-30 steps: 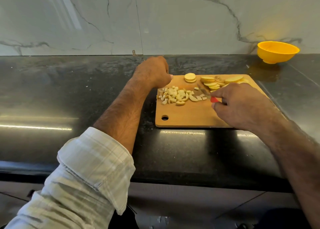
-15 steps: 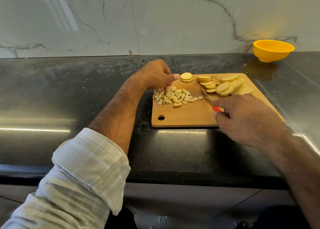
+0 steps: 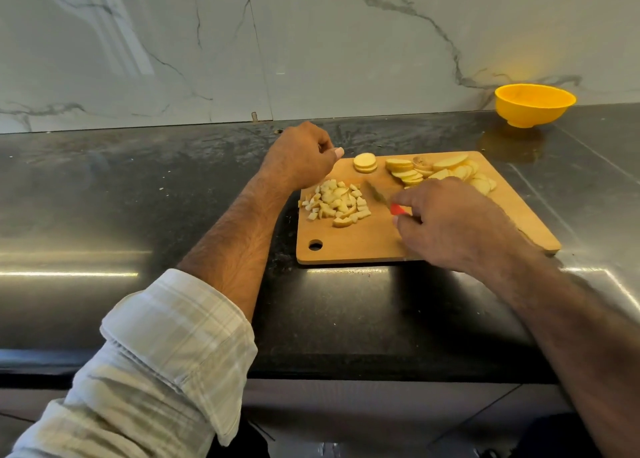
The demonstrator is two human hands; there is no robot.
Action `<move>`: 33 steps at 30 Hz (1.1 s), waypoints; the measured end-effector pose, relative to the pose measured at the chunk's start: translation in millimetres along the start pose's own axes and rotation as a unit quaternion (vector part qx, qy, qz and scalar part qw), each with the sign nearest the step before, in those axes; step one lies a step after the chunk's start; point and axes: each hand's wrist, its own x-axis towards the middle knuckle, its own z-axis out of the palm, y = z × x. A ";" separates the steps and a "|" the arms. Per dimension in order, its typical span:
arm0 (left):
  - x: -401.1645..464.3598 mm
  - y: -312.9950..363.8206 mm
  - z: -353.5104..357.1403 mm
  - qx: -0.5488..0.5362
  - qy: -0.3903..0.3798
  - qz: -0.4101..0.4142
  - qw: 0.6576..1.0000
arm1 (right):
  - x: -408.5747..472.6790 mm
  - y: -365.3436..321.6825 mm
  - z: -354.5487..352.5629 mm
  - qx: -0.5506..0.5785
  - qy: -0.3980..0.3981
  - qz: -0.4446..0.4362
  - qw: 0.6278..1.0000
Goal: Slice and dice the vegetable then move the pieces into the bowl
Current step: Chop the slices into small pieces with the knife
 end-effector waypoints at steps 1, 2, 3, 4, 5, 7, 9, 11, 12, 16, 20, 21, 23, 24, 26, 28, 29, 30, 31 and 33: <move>0.7 0.6 2.3 -0.007 0.001 0.010 1.000 | 3.4 0.2 1.0 0.015 -0.014 -0.015 1.000; 1.6 0.4 4.7 -0.017 -0.004 0.020 1.000 | 5.5 1.0 0.7 0.031 -0.021 -0.024 0.999; 2.8 0.9 7.1 -0.025 -0.011 0.028 0.999 | 7.6 3.1 -0.9 0.046 -0.015 -0.026 0.999; 4.4 1.7 9.6 -0.032 -0.018 0.034 0.999 | 8.9 6.4 -2.7 0.056 0.005 -0.020 0.998; 6.1 3.6 12.1 -0.036 -0.023 0.038 0.998 | 10.2 11.0 -3.4 0.060 0.032 -0.010 0.998; 10.6 11.2 18.0 -0.032 -0.035 0.046 0.998 | 12.5 21.0 -1.3 0.057 0.070 0.015 0.996; 15.6 20.3 25.0 -0.024 -0.061 0.048 0.997 | 13.5 26.5 4.5 0.048 0.068 0.040 0.996; 20.4 24.7 33.1 -0.010 -0.095 0.040 0.995 | 14.4 27.7 9.5 0.041 0.065 0.053 0.996; 22.6 24.9 36.7 -0.001 -0.107 0.035 0.994 | 14.5 27.5 10.5 0.039 0.068 0.053 0.996; 30.5 21.4 44.7 0.017 -0.121 0.015 0.992 | 13.7 23.7 11.1 0.026 0.056 0.058 0.996; 35.4 21.8 47.5 0.019 -0.113 0.014 0.993 | 11.2 21.5 9.8 0.014 0.052 0.062 0.997; 37.4 23.1 47.2 0.019 -0.115 0.017 0.993 | 10.9 21.1 9.3 0.014 0.050 0.065 0.997; 42.6 25.7 46.1 0.015 -0.121 0.021 0.992 | 11.2 20.9 8.2 0.011 0.045 0.066 0.997; 44.7 27.0 45.4 0.009 -0.119 0.019 0.993 | 11.7 21.2 7.7 0.009 0.041 0.065 0.997; 47.3 27.0 45.4 -0.017 -0.101 0.019 0.995 | 12.2 22.1 8.5 0.004 0.036 0.065 0.997; 47.7 24.0 45.0 -0.036 -0.074 0.030 0.996 | 13.0 23.4 10.1 -0.002 0.040 0.066 0.997; 47.5 21.2 44.3 -0.043 -0.055 0.039 0.997 | 13.5 23.4 10.8 -0.005 0.039 0.066 0.997; 47.1 18.0 43.3 -0.051 -0.033 0.046 0.997 | 13.7 23.0 11.2 -0.008 0.038 0.065 0.997; 46.4 14.9 42.3 -0.063 -0.010 0.050 0.997 | 13.5 22.5 11.5 -0.012 0.036 0.064 0.997; 44.0 11.7 39.5 -0.088 0.025 0.064 0.994 | 12.6 21.7 11.1 -0.019 0.033 0.062 0.997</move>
